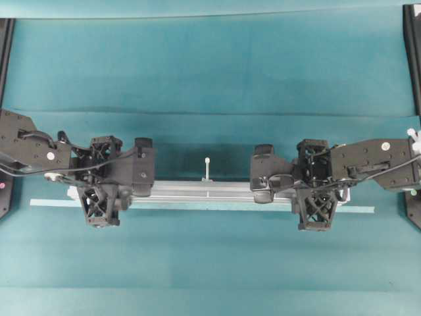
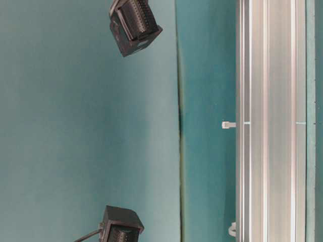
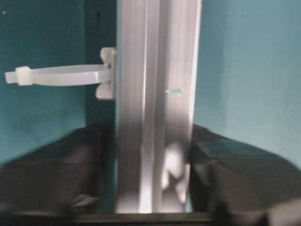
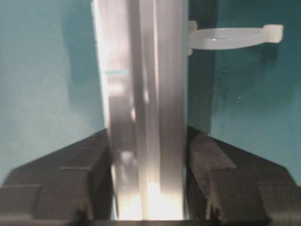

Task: Lift the large metal rail with both hands.
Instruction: 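Hold the rail firmly with both grippers, settling the grasp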

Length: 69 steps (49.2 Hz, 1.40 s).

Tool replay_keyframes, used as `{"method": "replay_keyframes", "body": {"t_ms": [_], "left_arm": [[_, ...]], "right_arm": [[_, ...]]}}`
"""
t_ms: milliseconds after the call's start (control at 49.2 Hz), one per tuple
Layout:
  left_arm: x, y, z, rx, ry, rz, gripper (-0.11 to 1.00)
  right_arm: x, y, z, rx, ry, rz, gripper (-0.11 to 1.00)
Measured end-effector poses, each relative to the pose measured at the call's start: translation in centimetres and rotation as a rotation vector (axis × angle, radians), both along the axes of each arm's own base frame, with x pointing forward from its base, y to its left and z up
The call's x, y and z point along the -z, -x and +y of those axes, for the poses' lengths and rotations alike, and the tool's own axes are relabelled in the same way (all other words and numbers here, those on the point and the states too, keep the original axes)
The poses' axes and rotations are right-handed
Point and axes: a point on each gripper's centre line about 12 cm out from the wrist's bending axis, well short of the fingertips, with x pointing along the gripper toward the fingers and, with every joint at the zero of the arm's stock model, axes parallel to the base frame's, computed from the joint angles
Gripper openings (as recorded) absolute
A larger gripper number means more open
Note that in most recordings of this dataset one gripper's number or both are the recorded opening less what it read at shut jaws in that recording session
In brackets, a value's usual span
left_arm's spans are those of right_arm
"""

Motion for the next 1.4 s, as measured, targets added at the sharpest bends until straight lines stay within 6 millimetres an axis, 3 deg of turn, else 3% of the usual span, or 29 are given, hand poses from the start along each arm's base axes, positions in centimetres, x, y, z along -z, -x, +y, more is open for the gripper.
{"method": "replay_keyframes", "body": {"t_ms": [793, 1078, 1404], "left_arm": [[-0.2, 0.0, 0.0, 0.004, -0.002, -0.008, 0.36], [-3.7, -0.1, 0.1, -0.002, -0.003, -0.017, 0.36], [-8.3, 0.1, 0.1, -0.004, -0.003, 0.000, 0.36]], "right_arm": [[-0.2, 0.0, -0.1, 0.010, -0.006, 0.012, 0.38], [-3.9, -0.2, 0.0, 0.007, -0.007, 0.034, 0.38], [-10.3, -0.3, 0.2, 0.008, -0.025, 0.046, 0.38]]}}
